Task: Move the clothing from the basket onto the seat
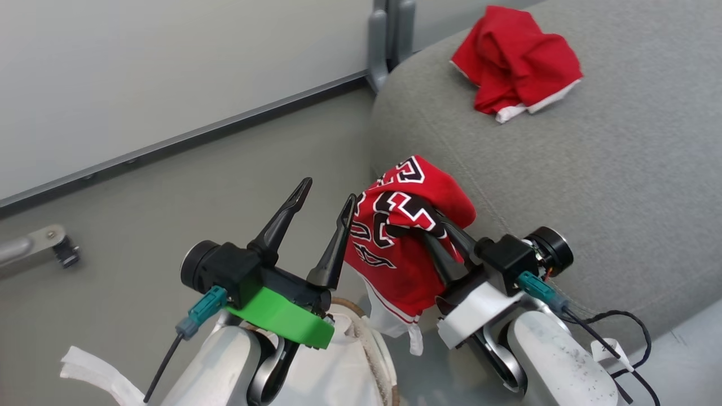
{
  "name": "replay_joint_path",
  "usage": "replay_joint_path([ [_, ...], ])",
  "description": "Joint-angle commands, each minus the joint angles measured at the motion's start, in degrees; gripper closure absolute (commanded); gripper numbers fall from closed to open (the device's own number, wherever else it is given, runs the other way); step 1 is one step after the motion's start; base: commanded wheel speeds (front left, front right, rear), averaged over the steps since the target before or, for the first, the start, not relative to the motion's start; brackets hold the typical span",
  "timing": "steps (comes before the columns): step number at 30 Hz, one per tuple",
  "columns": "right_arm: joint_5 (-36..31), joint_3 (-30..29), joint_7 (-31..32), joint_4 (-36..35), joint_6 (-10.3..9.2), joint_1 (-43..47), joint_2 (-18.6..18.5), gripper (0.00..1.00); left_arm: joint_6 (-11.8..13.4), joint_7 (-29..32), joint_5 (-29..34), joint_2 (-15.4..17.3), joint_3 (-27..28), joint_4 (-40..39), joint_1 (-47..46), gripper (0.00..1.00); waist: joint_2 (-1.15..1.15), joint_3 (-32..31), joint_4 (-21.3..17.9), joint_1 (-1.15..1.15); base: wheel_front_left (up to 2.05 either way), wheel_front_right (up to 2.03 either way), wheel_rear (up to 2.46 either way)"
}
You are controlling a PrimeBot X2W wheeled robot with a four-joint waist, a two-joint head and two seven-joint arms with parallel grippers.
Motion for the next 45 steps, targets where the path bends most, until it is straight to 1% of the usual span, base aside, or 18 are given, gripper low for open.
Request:
replay_joint_path([
  [1, -0.2, -0.9, -0.3, -0.6, -0.08, 1.1, -0.1, 1.0, 0.0, 0.0, 0.3, 0.4, 0.1, 0.0, 0.6, 0.0, 0.0, 2.7, -10.7, 0.0, 0.0, 0.0, 0.0],
  [3, -0.3, -2.4, -0.3, -1.1, -0.08, 2.1, 0.0, 1.0, 0.0, 0.0, 0.5, 0.3, -0.3, 0.3, 0.8, 0.0, 0.0, 3.1, -12.3, 0.0, 0.0, 0.0, 0.0],
  [8, -2.4, -6.6, -0.3, -2.2, -0.08, 3.3, 0.0, 1.0, 0.0, 0.0, 0.1, 0.6, -2.0, 0.8, -0.3, 0.0, 0.0, 4.9, -12.9, 0.0, 0.0, 0.0, 0.0],
  [11, -3.7, -8.4, -0.3, -2.3, -0.08, 1.0, 0.0, 1.0, 0.0, 0.0, 0.1, 1.3, -2.1, 0.9, 0.1, 0.0, 0.0, 6.1, -12.9, 0.0, 0.0, 0.0, 0.0],
  [13, -5.7, -9.4, -0.3, -2.1, -0.08, -1.5, 0.0, 1.0, 0.0, 0.0, 0.5, 2.0, -1.9, 0.7, 0.8, 0.0, 0.0, 7.4, -12.8, 0.0, 0.0, 0.0, 0.0],
  [17, -10.0, -12.7, -0.3, -1.4, -0.08, -7.3, -0.5, 1.0, 0.0, 0.0, 0.6, 3.2, -2.5, -0.3, 0.5, 0.0, 0.0, 10.8, -10.5, 0.0, 0.0, 0.0, 0.0],
  [20, -12.1, -15.8, -0.3, -0.7, -0.08, -12.8, -1.5, 1.0, 0.0, 0.0, 0.6, 4.8, -3.1, -1.1, -1.0, 0.0, 0.0, 13.8, -8.5, 0.0, 0.0, 0.0, 0.0],
  [27, -15.9, -21.5, -0.3, 2.0, -0.08, -26.4, -4.5, 1.0, 0.0, 0.0, 0.4, 8.3, -2.3, -3.0, -2.6, 0.0, 0.0, 20.8, -4.8, 0.0, 0.0, 0.0, 0.0],
  [31, -19.5, -25.6, -0.3, 4.0, -0.09, -34.0, -6.4, 1.0, 0.0, 0.0, 0.4, 10.4, -3.5, -4.4, -4.0, 0.0, 0.0, 24.5, -3.0, 0.0, 0.0, 0.0, 0.0],
  [39, -27.7, -35.1, 0.4, 9.6, -0.08, -45.7, -10.5, 1.0, 0.0, 0.0, -0.3, 12.9, -4.9, -6.5, -6.5, 0.0, 0.0, 31.2, 1.3, 0.0, 0.0, 0.0, 0.0],
  [45, -32.0, -42.1, 2.7, 11.9, -0.09, -50.3, -11.9, 1.0, 0.0, 0.0, -0.7, 14.7, -4.8, -7.5, -7.1, 0.0, 0.0, 35.8, 4.0, 0.0, 0.0, 0.0, 0.0],
])
